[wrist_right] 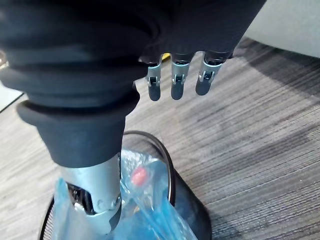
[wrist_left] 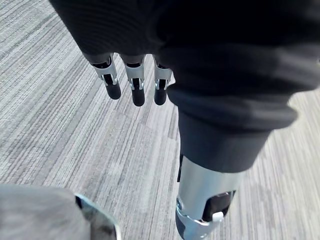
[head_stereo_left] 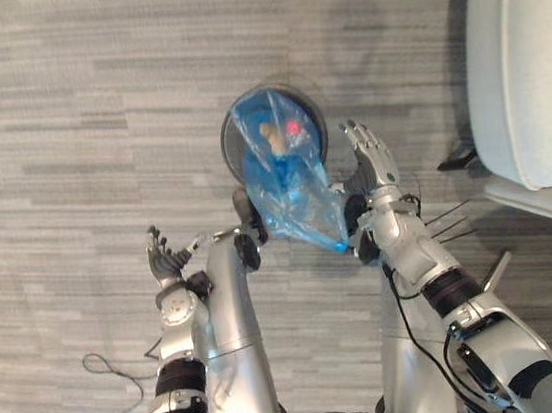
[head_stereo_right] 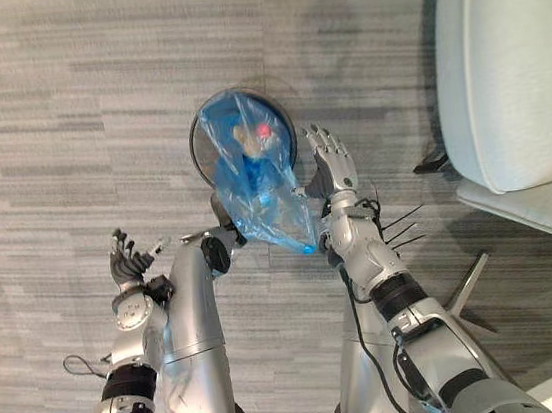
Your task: Gather rubbish on tea table into small bin, then transfer packed bag to large trash can.
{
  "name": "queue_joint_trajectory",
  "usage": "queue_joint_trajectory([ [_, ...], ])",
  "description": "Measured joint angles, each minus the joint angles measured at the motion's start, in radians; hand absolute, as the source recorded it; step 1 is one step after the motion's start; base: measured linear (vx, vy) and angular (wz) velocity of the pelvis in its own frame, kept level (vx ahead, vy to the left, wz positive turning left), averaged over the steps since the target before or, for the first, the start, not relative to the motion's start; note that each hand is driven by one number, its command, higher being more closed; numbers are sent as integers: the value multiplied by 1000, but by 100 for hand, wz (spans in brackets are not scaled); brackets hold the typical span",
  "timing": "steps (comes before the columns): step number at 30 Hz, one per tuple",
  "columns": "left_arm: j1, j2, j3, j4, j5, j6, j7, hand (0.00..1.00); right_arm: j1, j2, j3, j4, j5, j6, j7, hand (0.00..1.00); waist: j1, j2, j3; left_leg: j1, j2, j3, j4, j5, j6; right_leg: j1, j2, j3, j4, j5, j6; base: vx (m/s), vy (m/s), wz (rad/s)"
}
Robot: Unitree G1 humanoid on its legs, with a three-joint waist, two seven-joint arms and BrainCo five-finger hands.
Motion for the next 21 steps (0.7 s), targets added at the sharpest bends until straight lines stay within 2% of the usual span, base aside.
queue_joint_trajectory([
  [3, -16, 4, 8, -9, -30, -10, 5, 0, -50, -3, 28, 57, -11, 13, 1, 0, 3, 0, 0, -43, -5, 0, 11, -5, 8, -40, -7, 3, 9, 3, 12, -40, 21, 3],
  [8, -36, 11, 4, -19, -55, 6, 19, 0, -85, -6, 97, 165, -72, 32, 28, 0, 19, 0, 0, -75, -11, 6, -2, -10, 9, -67, -17, 1, -10, 14, 23, -18, 13, 2],
  [18, -56, 4, -1, 43, -51, -3, 18, 0, -95, 8, 198, 291, -112, 27, 122, 0, 26, 0, 0, -38, -12, 7, -23, -1, 17, -21, -17, -9, -41, 20, 18, 2, 9, 0],
  [19, -56, -2, -6, 52, -48, -2, 16, 0, -96, 10, 218, 308, -104, 25, 142, 100, 26, 0, 0, -21, -13, 6, -40, 2, 16, -2, -15, -15, -58, 26, 15, 0, 0, 0],
  [21, -59, -1, -8, 66, -46, 0, 16, 0, -98, 15, 223, 318, -96, 18, 156, 100, 26, 0, -1, -6, -14, 9, -71, 16, 15, 13, -14, -21, -87, 36, 16, 0, 0, 0],
])
